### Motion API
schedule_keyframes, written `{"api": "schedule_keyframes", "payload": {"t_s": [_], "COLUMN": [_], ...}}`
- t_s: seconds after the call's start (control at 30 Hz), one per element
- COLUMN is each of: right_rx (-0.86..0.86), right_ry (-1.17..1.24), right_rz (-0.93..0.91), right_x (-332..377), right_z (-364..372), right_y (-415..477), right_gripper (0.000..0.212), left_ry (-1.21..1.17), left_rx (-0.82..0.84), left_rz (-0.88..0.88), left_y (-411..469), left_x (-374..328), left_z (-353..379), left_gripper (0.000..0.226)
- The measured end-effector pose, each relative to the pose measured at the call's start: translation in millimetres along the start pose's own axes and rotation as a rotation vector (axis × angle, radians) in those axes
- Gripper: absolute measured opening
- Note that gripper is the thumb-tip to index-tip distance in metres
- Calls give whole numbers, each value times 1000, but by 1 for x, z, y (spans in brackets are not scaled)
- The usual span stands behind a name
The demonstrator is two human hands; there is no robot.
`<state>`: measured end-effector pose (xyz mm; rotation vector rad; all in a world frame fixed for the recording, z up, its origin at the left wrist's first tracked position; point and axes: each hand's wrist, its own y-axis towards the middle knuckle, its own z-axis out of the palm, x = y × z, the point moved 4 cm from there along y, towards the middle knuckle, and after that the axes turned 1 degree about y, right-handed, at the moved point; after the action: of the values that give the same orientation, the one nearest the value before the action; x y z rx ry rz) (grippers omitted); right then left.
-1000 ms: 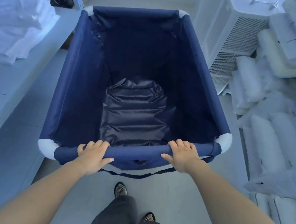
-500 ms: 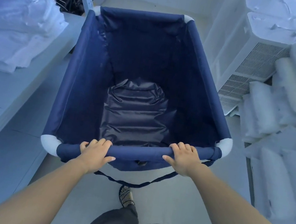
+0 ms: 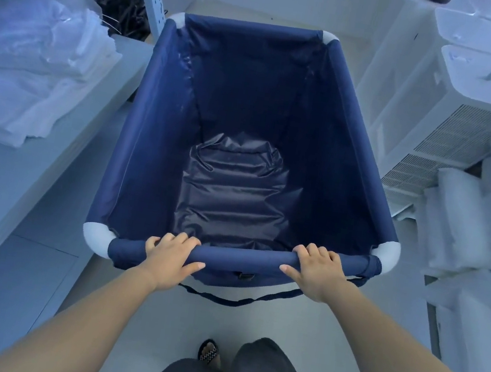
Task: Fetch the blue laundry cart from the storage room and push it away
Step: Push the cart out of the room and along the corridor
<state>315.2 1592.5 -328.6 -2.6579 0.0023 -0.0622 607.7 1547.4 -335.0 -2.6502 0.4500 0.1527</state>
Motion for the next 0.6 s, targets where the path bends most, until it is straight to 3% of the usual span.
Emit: {"api": "schedule_keyframes", "payload": {"t_s": [0.6], "right_rx": [41], "right_ry": [-19], "right_rz": [-38], "right_x": [-30], "right_z": [-101], "right_y": [192], "right_gripper": [59], "left_ry": [31], "left_rx": [28], "left_rz": [-112], "left_y": [184], "left_x": [23], "left_z": [-95], "left_gripper": [40]}}
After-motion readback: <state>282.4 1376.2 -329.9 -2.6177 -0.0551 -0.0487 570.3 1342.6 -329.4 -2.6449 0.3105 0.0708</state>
